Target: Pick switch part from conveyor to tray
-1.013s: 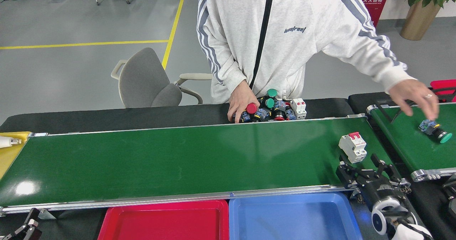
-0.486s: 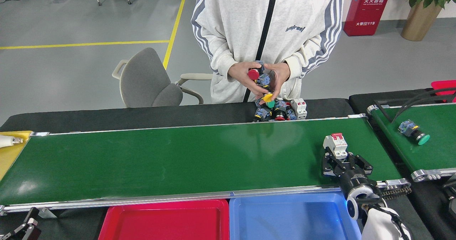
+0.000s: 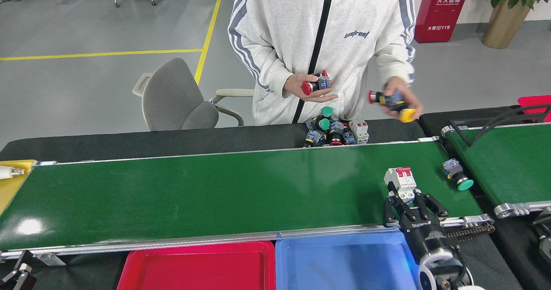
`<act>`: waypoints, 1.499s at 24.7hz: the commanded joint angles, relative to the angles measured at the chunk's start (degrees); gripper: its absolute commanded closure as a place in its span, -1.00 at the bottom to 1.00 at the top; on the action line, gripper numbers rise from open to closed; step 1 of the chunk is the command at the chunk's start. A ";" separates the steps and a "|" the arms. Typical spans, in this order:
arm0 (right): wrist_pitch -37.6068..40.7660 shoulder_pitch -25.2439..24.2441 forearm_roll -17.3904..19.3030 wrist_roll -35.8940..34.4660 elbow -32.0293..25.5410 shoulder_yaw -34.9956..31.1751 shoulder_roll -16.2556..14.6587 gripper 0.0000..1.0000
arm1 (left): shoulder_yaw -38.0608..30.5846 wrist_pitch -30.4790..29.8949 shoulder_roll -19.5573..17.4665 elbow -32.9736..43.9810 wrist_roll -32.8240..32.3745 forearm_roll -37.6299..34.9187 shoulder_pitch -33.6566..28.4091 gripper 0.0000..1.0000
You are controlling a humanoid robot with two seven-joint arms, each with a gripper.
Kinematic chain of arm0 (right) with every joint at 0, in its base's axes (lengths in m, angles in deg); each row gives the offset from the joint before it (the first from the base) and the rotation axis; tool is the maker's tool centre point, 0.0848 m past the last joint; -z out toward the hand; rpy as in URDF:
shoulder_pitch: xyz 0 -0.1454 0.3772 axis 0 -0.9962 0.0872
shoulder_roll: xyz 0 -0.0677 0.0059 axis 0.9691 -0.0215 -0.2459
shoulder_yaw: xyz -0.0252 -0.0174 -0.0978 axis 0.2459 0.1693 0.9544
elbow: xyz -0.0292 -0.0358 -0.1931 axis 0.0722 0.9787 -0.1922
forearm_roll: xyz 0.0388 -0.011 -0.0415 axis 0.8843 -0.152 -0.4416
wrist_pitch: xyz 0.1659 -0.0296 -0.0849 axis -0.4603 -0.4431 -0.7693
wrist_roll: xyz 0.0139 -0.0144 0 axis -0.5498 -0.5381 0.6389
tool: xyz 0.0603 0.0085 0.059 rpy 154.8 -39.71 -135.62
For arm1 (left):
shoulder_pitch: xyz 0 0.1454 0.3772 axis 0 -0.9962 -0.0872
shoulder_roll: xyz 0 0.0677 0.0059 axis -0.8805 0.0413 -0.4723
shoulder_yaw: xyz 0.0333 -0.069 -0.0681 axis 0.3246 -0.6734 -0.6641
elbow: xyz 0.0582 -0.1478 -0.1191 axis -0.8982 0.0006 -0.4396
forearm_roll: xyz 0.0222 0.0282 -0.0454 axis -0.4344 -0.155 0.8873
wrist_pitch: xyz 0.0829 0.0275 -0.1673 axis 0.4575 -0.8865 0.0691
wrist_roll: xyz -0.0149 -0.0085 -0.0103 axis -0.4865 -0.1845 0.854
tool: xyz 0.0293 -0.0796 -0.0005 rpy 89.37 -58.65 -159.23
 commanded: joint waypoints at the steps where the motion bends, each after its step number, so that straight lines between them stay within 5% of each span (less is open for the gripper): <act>1: 0.67 -2.11 0.12 -0.99 -4.13 -0.37 -0.38 0.92 | -0.48 0.12 -0.85 0.54 0.20 -0.07 0.08 -1.00; 27: 3.93 -10.99 0.03 -0.99 -6.51 -0.02 -0.12 0.80 | -1.18 -0.06 -1.37 0.45 0.20 0.02 -0.19 -1.00; 28: 3.93 -11.34 -0.06 -0.99 -6.51 -0.02 -0.20 0.55 | -1.18 -0.06 -1.37 0.45 0.20 0.02 -0.27 -1.00; 29: 3.93 -11.52 -0.06 -0.99 -6.51 -0.02 -0.20 -0.01 | -1.18 -0.06 -1.37 0.45 0.20 0.02 -0.27 -1.00; 30: 3.84 -11.60 -0.06 -0.99 -6.59 -0.02 -0.03 -1.00 | -1.18 -0.06 -1.37 0.45 0.20 0.02 -0.27 -1.00; 37: 3.31 -11.25 -0.06 -0.55 -7.30 -0.20 3.05 -1.00 | -1.18 -1.81 -1.29 0.54 0.20 0.11 -0.54 -1.00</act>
